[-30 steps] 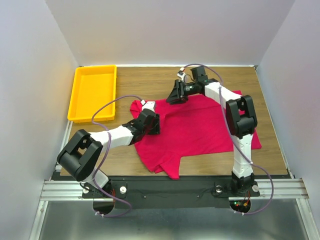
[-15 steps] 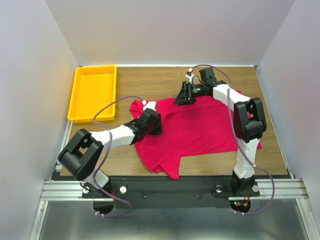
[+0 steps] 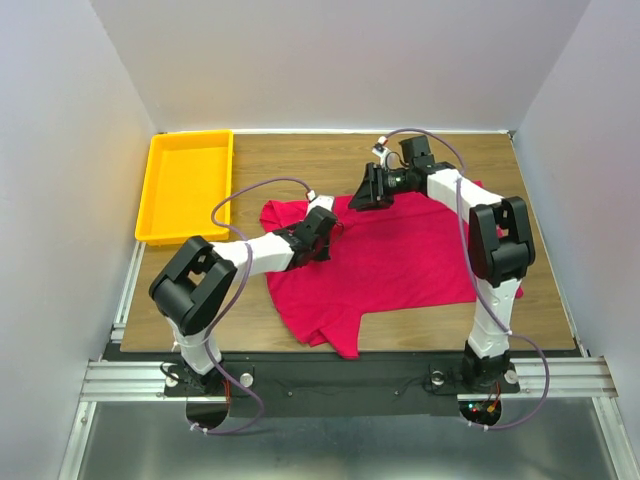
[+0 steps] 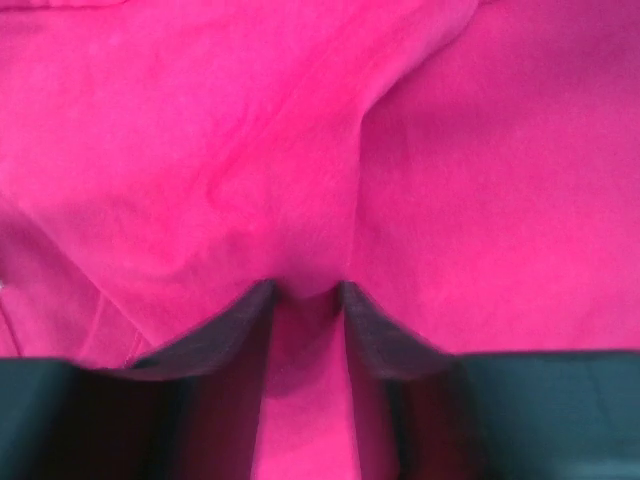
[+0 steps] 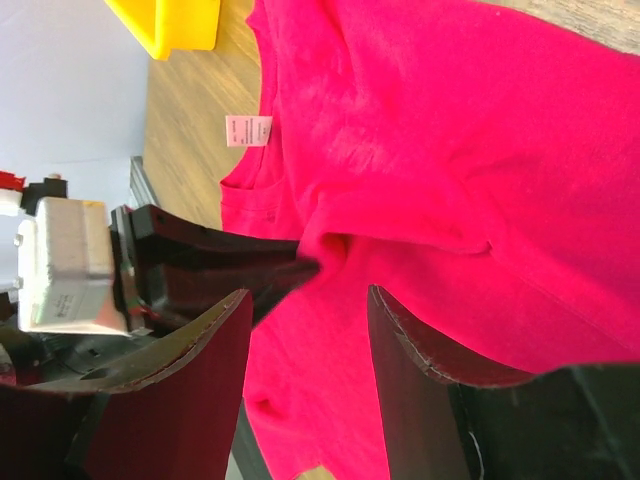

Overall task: Fold and stack the t-shirts
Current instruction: Fold the tshirt

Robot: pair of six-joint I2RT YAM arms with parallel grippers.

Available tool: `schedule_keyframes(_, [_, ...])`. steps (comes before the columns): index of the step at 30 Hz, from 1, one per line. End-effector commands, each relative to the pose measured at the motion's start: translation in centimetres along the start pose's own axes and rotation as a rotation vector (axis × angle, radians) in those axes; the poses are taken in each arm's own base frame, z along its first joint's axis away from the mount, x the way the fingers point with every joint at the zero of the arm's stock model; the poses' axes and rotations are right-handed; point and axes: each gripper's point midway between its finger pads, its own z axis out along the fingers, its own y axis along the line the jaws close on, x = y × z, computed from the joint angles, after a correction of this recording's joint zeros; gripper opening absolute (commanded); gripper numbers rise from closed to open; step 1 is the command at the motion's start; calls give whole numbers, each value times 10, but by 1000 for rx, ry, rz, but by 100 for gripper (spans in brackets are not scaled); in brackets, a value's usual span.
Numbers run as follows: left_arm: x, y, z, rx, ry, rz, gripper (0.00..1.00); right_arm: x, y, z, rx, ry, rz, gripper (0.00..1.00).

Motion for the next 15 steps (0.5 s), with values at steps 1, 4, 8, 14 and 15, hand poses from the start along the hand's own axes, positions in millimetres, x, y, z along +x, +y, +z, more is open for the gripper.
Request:
schedule_keyframes(1, [-21,-2,0,-30,-39,62,19,-7,23,-13,-6,-46,-112,56])
schedule_keyframes(4, [-27,-2,-3,-27,-40,88,0,-1,21,-16,-4,-39,-176,56])
schedule_keyframes(8, [-37,-3,-15,32,-38,94,0,15,21,-18,-39,-11,-289,56])
schedule_keyframes(14, [-43,9,-24,241,30,7,0,30,22,-9,-115,38,-305,55])
schedule_keyframes(15, [-44,10,-25,272,32,-4,0,33,25,-5,-125,49,-311,55])
